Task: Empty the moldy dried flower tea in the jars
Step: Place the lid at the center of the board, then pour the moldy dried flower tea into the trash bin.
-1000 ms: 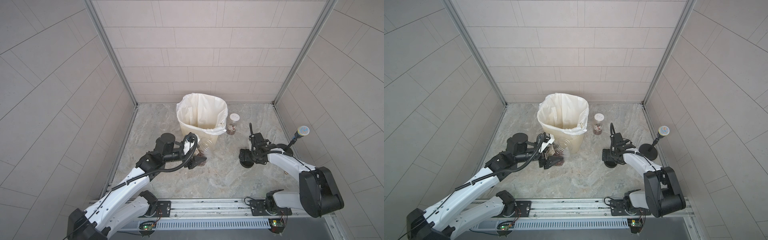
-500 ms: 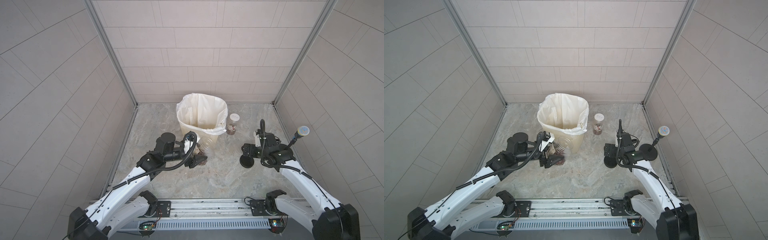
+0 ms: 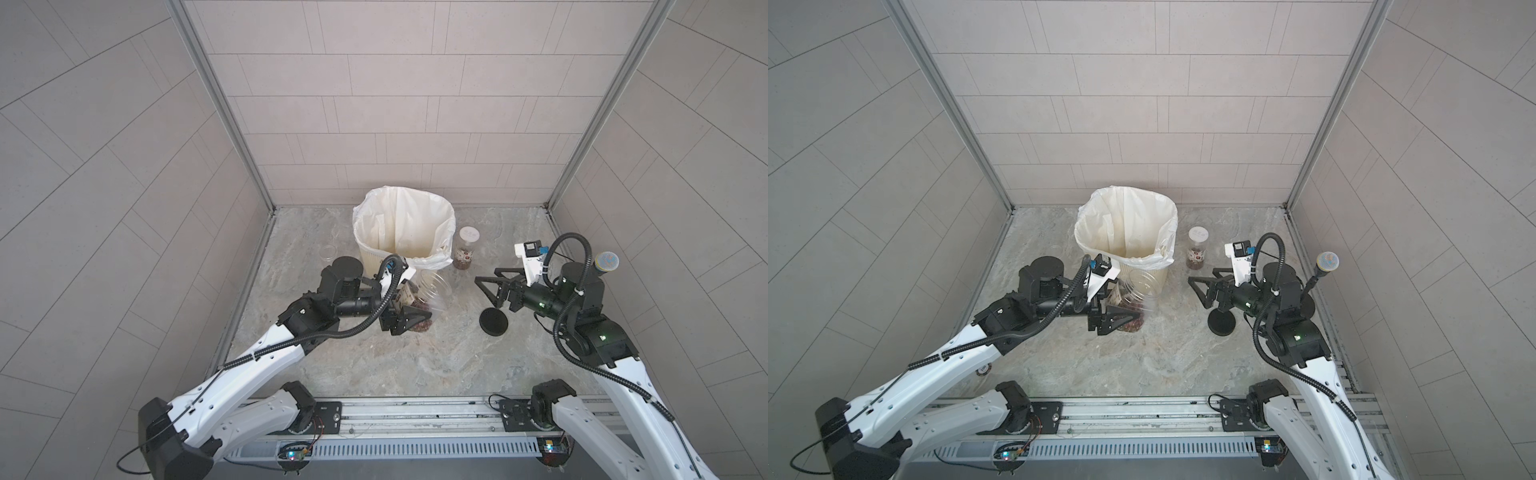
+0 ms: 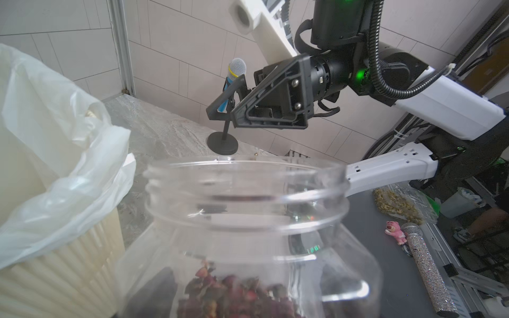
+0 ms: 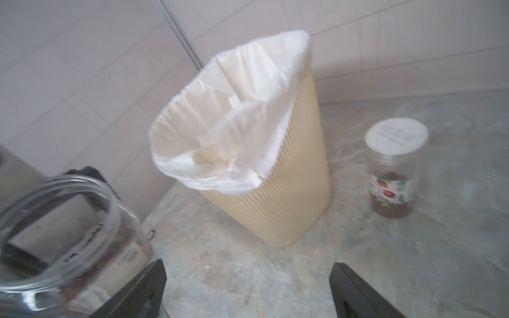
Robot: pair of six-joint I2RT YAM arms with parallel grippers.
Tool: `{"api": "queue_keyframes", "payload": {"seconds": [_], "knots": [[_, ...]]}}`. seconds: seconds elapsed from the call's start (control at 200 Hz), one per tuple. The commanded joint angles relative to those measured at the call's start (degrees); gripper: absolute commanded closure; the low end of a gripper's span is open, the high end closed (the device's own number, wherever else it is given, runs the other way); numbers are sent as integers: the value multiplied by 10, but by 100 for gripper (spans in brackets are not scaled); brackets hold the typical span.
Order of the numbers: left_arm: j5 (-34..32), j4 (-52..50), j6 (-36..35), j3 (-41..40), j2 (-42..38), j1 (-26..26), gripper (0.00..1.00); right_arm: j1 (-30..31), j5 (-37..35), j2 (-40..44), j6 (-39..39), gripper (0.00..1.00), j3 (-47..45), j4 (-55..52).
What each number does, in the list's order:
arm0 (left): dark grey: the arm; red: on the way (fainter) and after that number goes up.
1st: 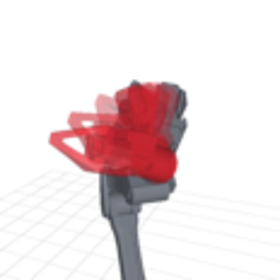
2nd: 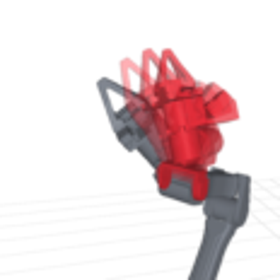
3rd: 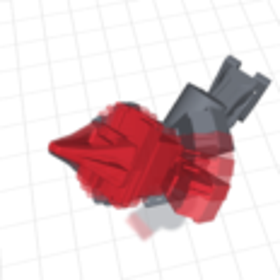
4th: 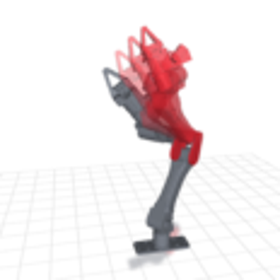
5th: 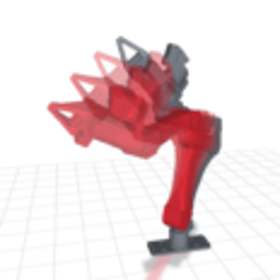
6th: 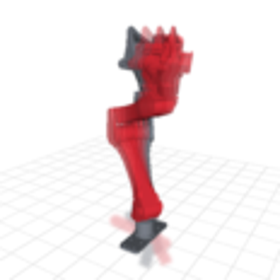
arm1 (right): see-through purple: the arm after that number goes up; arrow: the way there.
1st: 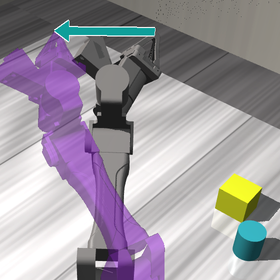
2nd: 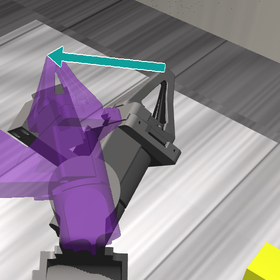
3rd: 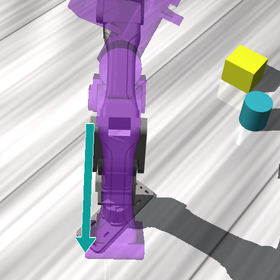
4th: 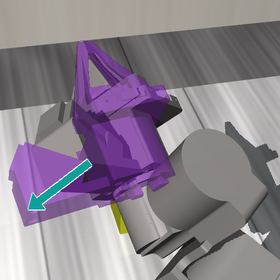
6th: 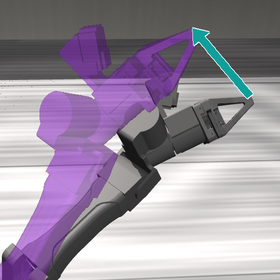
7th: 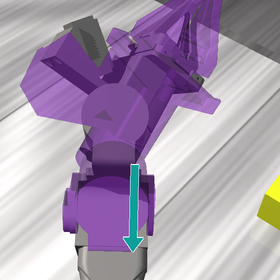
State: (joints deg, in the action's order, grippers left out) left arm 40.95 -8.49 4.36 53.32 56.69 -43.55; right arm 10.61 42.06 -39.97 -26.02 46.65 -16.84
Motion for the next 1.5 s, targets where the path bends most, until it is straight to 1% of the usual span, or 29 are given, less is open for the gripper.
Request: {"api": "queue_keyframes", "payload": {"seconds": [0.0,0.165,0.405,0.5,0.605,0.735,0.896,0.956,1.046,1.136,1.171,1.211,1.306,1.421,1.496], "knots": [[-10,14,22,33,-1,-9,35,1,112,-2,-106,1,3,145],[-17,16,29,71,21,-9,35,1,137,-31,-229,0,0,340],[-32,20,44,140,62,-7,35,3,154,-130,-376,0,35,570],[-32,18,53,170,80,-3,35,4,155,-167,-414,0,60,634],[-32,20,70,201,100,12,35,5,157,-202,-436,0,81,671],[-16,65,135,223,128,56,35,5,159,-231,-437,0,102,674],[36,149,204,231,160,107,35,5,159,-262,-438,0,128,668],[52,187,232,230,170,122,35,7,160,-271,-423,0,141,629],[69,217,245,232,181,136,35,15,163,-281,-392,0,159,566],[85,244,256,233,193,147,35,33,161,-290,-331,0,193,461],[91,261,269,232,198,151,35,40,157,-293,-306,0,209,413],[98,282,286,231,205,158,35,48,152,-298,-292,0,222,385],[110,325,321,229,214,170,35,55,141,-318,-303,0,248,356],[116,342,341,231,221,175,36,66,142,-340,-348,0,264,383],[119,344,348,233,225,175,36,77,143,-351,-350,0,277,385]]}}
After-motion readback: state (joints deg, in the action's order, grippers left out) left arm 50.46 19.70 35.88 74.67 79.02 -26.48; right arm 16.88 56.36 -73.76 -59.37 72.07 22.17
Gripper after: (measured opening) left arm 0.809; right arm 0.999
